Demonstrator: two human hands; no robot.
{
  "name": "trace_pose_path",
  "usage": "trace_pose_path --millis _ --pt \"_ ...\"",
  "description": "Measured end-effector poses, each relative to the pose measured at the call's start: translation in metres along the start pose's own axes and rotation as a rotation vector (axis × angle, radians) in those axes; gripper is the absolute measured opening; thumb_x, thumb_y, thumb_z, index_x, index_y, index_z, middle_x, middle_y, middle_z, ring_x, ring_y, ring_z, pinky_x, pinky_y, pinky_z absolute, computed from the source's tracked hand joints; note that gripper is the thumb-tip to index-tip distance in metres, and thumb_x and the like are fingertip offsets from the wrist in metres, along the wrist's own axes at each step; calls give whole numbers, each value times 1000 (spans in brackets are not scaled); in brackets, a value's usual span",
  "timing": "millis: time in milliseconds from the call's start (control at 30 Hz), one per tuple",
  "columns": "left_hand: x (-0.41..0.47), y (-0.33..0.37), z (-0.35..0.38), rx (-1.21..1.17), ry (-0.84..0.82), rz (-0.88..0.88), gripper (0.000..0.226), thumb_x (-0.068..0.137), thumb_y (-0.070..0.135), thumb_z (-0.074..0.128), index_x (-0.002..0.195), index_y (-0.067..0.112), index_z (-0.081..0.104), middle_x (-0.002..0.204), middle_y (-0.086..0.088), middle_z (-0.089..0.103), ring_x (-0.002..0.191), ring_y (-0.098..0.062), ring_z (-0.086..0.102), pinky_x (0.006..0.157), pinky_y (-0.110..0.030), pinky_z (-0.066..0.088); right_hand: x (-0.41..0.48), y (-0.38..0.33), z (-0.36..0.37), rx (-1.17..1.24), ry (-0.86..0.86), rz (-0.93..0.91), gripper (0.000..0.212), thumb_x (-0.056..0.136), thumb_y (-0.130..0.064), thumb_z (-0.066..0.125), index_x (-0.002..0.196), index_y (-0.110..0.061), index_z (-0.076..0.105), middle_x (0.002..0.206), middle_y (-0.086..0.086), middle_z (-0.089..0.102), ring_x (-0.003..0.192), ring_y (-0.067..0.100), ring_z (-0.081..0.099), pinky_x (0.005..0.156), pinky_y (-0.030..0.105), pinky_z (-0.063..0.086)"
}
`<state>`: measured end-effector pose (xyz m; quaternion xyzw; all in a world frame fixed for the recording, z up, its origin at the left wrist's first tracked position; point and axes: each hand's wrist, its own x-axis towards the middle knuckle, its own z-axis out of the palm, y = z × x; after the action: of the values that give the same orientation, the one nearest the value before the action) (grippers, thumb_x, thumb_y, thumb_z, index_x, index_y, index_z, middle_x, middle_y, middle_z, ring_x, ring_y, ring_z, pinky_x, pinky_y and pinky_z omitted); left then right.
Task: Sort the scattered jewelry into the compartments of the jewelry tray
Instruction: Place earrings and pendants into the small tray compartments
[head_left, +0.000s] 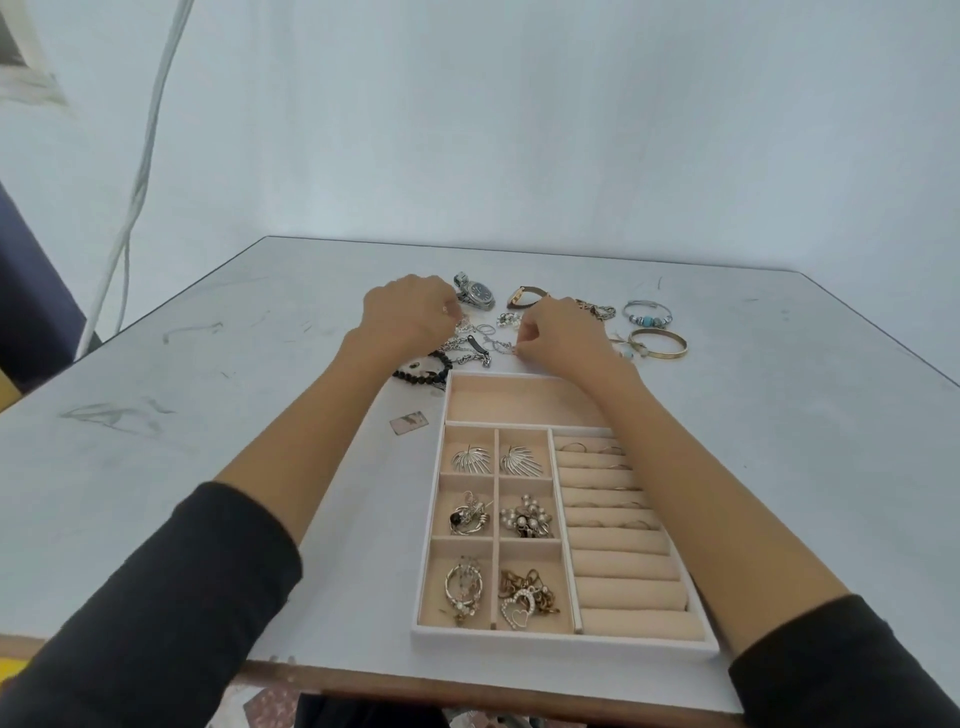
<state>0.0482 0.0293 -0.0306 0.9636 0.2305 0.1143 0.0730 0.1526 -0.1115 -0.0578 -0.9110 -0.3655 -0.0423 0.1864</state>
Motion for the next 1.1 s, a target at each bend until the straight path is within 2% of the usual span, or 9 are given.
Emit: trace_pose_path --millis 100,200,333,400,567,700,900,1000,1100 --pt "11 7 13 34 23 2 35 88 11 45 107 32 64 115 1 65 108 -24 58 77 -31 38 1 3 -3 141 13 15 3 82 -12 56 81 -13 58 87 2 61 83 22 58 67 32 44" --pt "18 11 24 36 44 -8 38 90 8 42 113 29 63 118 -2 64 112 -25 55 88 -36 42 -1 5 -8 427 72 50 8 85 -12 54 86 -7 59 85 6 63 80 27 62 67 41 53" --pt "28 20 35 83 141 54 37 94 9 40 117 28 63 120 -3 64 116 -26 50 88 -37 38 -4 3 -16 791 145 157 8 86 -10 54 93 -7 58 89 5 64 70 17 58 55 32 50" --pt "34 25 38 99 171 92 37 97 11 38 118 29 62 121 -3 62 116 -27 49 87 -37 36 -4 1 -19 963 174 210 4 87 -9 54 89 -11 57 87 1 63 69 15 56 55 28 48" --pt "47 41 42 145 120 105 28 97 22 44 115 30 64 116 -2 63 116 -25 49 88 -36 35 -6 -1 -26 1228 267 315 6 87 -11 54 83 -13 57 90 1 66 73 12 56 57 23 44" --pt "54 47 51 215 116 69 20 93 28 53 107 23 67 109 -3 66 114 -24 51 85 -36 34 -7 0 -28 1295 285 367 6 88 -12 53 82 -13 53 85 2 68 73 16 55 55 22 41" --pt "53 44 54 193 238 61 23 90 16 47 100 18 68 96 -6 67 96 -27 59 71 -32 29 -7 2 -28 1311 263 390 2 89 -13 52 90 -11 52 84 3 68 75 18 54 55 23 40" --pt "51 38 48 -13 268 37 23 95 26 45 103 19 66 98 0 68 94 -26 60 71 -31 33 -7 1 -28 1310 259 385 4 89 -13 53 92 -10 53 84 3 68 75 19 53 58 24 41" --pt "47 38 33 -321 218 -38 24 97 36 44 105 22 61 93 8 60 89 -18 55 72 -30 38 -7 0 -29 1303 255 378 7 89 -13 53 95 -9 53 84 3 68 73 18 54 61 25 43"
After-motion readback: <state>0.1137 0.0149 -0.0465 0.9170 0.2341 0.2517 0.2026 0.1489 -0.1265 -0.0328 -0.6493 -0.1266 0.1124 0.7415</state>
